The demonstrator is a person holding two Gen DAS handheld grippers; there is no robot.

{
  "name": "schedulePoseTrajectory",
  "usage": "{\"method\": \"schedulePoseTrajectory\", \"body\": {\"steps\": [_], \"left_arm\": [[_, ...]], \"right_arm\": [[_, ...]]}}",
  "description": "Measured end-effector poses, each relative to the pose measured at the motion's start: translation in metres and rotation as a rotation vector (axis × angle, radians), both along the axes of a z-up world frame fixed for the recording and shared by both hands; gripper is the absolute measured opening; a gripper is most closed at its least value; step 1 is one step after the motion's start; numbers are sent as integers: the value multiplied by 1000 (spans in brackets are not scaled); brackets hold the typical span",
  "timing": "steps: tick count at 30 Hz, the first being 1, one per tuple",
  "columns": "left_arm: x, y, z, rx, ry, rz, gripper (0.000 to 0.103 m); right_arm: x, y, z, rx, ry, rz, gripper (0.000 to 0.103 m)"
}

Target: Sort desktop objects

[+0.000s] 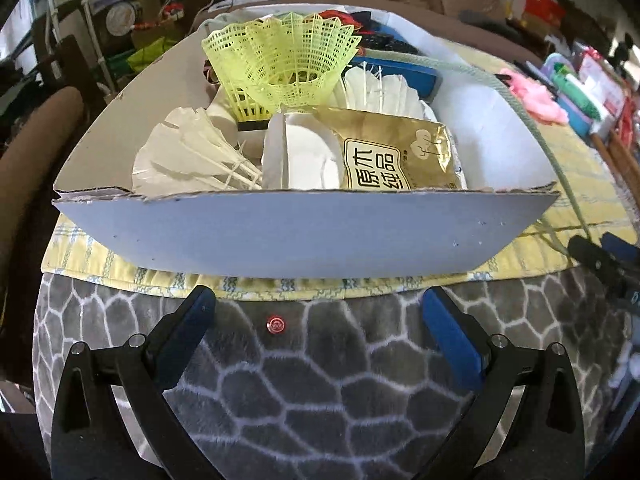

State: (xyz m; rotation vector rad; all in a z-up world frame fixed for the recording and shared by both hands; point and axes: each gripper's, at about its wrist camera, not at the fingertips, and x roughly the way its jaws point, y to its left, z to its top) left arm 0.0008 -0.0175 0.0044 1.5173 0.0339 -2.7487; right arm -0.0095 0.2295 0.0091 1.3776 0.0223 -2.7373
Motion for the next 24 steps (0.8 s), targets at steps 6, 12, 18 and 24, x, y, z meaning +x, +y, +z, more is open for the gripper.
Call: {"method": "schedulePoseTrajectory", "body": {"steps": [6, 12, 18, 24], "left_arm": [[2, 5, -4, -21, 27, 10, 103], [4, 4, -4, -16, 35, 17, 103], [3, 6, -4, -15, 36, 17, 103], [4, 4, -4, -17, 36, 17, 103]], "right_arm": [[1, -2, -4, 15, 10, -4, 103], [1, -3, -4, 14, 9, -5, 103], [1, -3, -4, 15, 9, -5, 103], [1, -3, -4, 16, 9, -5, 103]]}}
